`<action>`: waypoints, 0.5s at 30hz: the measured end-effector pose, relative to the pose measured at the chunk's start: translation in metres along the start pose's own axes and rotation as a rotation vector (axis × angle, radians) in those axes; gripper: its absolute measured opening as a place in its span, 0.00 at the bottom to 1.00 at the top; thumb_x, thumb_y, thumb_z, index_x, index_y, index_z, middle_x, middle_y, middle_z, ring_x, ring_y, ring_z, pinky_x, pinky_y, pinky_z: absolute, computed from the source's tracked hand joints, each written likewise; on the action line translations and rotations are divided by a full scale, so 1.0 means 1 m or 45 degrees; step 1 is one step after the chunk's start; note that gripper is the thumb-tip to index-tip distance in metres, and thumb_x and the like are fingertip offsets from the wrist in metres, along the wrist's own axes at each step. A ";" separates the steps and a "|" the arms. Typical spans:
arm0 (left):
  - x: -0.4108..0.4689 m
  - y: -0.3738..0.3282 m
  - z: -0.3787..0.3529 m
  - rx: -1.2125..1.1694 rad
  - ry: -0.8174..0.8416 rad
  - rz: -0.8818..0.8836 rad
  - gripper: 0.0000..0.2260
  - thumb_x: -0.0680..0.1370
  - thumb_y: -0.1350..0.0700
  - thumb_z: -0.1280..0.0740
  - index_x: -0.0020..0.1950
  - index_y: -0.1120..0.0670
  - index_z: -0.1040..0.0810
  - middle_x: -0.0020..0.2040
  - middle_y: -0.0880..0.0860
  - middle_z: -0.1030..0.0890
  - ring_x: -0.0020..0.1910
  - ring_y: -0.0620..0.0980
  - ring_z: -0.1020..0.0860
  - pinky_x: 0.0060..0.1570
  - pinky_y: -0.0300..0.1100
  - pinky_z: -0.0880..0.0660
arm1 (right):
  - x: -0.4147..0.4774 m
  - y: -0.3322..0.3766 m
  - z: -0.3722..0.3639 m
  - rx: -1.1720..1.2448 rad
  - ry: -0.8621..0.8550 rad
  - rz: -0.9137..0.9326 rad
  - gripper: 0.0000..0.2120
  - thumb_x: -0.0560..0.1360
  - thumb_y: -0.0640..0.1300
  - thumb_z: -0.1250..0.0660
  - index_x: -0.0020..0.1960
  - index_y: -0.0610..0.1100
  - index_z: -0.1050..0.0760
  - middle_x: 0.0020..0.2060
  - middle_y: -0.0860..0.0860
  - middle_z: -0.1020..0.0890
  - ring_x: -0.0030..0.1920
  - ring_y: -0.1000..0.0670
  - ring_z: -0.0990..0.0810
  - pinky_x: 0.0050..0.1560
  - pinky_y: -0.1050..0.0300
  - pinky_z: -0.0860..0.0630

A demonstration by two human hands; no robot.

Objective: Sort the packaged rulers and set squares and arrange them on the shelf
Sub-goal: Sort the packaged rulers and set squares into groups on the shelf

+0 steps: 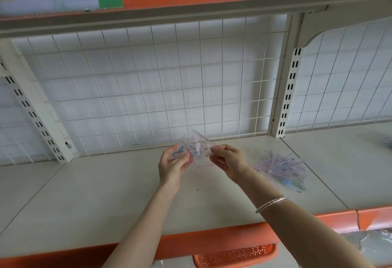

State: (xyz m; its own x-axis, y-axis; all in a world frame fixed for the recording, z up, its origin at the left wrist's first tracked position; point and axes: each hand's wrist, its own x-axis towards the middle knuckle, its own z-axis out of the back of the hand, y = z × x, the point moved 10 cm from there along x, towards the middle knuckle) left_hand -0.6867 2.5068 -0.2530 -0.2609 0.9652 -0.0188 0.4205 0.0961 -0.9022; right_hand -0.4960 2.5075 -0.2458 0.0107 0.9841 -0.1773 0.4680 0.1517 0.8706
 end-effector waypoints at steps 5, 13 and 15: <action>-0.003 -0.002 -0.011 0.235 0.096 -0.074 0.10 0.76 0.72 0.35 0.54 0.62 0.20 0.53 0.58 0.21 0.40 0.46 0.19 0.42 0.36 0.20 | -0.001 0.002 -0.003 0.116 0.015 0.056 0.09 0.71 0.25 0.35 0.38 0.37 0.27 0.32 0.43 0.20 0.34 0.46 0.19 0.40 0.58 0.19; -0.004 0.012 -0.009 0.193 0.095 0.060 0.07 0.74 0.74 0.36 0.43 0.66 0.19 0.46 0.58 0.18 0.39 0.49 0.17 0.44 0.40 0.19 | -0.010 0.036 0.001 -0.588 -0.163 0.561 0.12 0.68 0.25 0.31 0.37 0.40 0.23 0.38 0.47 0.18 0.41 0.53 0.18 0.43 0.69 0.24; -0.006 0.013 -0.010 0.147 0.101 0.092 0.08 0.74 0.74 0.36 0.40 0.65 0.19 0.40 0.59 0.19 0.38 0.52 0.18 0.41 0.39 0.19 | -0.011 0.037 0.000 -0.720 -0.177 0.636 0.11 0.68 0.25 0.31 0.37 0.41 0.22 0.44 0.45 0.20 0.44 0.51 0.18 0.48 0.70 0.24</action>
State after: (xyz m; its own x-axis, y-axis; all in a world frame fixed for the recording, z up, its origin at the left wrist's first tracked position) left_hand -0.6709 2.5051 -0.2605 -0.1619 0.9853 -0.0553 0.3315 0.0015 -0.9435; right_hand -0.4792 2.5028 -0.2116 0.2310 0.9332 0.2753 -0.1445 -0.2470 0.9582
